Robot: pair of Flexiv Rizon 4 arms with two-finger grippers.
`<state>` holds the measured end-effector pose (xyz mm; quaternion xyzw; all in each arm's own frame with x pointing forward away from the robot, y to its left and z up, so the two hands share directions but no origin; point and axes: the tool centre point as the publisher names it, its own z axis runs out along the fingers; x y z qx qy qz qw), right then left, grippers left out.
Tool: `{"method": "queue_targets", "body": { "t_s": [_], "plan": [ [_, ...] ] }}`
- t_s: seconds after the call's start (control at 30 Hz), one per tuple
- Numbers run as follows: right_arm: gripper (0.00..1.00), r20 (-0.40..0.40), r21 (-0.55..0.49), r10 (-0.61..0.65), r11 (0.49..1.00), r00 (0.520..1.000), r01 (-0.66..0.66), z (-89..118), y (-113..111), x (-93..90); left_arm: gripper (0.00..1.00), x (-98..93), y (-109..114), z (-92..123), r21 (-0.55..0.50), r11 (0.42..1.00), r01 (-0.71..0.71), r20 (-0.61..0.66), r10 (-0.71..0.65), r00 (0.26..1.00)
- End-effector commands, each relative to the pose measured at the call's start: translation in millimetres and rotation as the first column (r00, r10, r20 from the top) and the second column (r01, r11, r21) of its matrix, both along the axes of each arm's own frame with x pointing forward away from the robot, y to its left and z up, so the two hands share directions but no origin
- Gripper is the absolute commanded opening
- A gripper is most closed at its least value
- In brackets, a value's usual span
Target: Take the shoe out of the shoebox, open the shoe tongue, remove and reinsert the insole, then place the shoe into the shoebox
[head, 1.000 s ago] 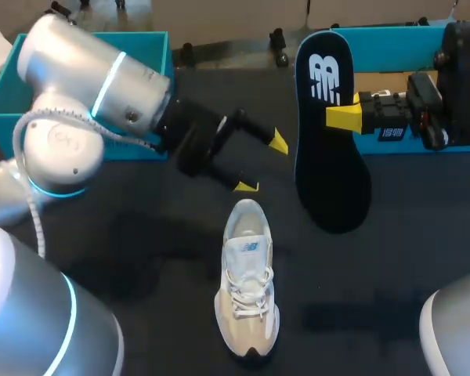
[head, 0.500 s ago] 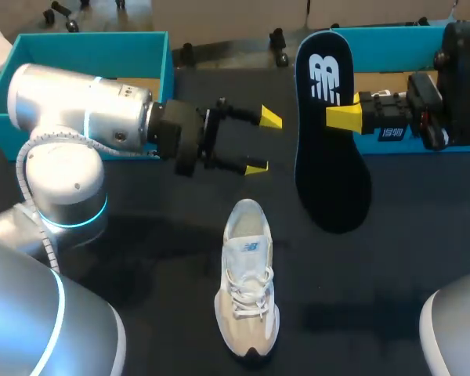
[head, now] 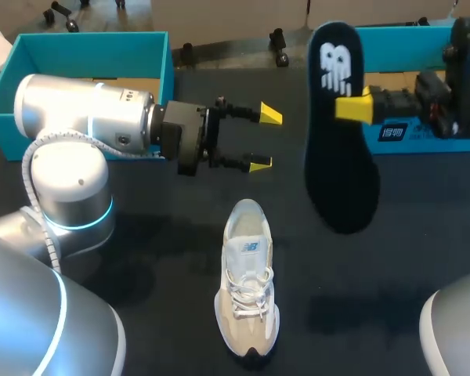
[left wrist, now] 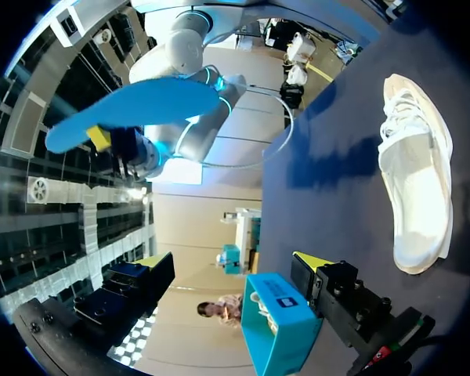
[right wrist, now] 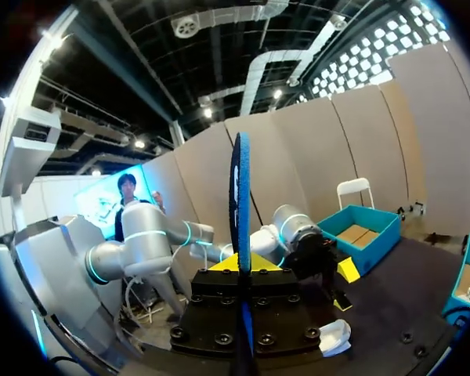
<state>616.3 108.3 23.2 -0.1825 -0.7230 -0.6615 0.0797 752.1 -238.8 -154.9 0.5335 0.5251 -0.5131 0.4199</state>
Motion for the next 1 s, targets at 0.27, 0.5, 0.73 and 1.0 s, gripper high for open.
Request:
{"method": "queue_targets", "body": {
  "t_s": [0.27,0.5,0.73,1.0],
  "plan": [
    [0.0,-0.271,0.024,0.082,0.997,0.959,-0.079,-38,-39,101.1,1.0,0.3,-1,0,0.0,1.0,-0.001,0.001,0.001,1.0],
    [0.0,-0.383,0.025,0.045,0.999,0.923,-0.038,-48,-43,109.6,1.0,0.3,-1,0,0.0,1.0,-0.001,0.001,0.001,1.0],
    [0.0,-0.383,0.025,0.045,0.999,0.923,-0.038,-48,-43,109.6,1.0,0.3,-1,0,0.0,1.0,-0.001,0.001,0.001,1.0],
    [0.0,-0.5,0.101,0.054,0.995,0.865,-0.003,-69,-63,135.2,1.0,0.3,-1,0,0.0,1.0,-0.001,0.001,0.001,1.0]
  ]
}}
